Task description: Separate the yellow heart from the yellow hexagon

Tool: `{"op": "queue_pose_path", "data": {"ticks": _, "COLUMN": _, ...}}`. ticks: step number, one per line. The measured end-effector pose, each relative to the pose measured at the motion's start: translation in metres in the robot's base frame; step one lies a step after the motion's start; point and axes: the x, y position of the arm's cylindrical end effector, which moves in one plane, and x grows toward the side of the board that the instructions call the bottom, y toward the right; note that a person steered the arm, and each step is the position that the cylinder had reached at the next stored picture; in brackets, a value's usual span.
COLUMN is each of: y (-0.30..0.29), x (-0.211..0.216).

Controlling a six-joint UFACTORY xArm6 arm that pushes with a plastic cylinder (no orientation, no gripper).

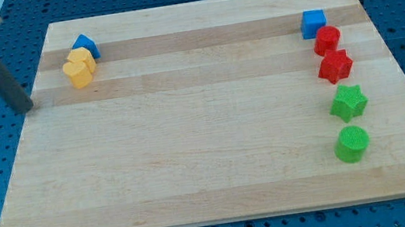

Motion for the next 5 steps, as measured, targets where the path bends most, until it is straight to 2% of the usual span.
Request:
{"op": "queue_pose_path", "data": {"ticks": 1, "y": 0.032, "x": -0.035}}
{"op": "queue_pose_path", "data": {"ticks": 3, "y": 0.197, "x": -0.033}}
{"op": "queue_pose_path", "data": {"ticks": 4, "y": 0.259, "x": -0.027}}
{"op": "queue_pose_path", "data": {"ticks": 5, "y": 0.177, "x": -0.029}}
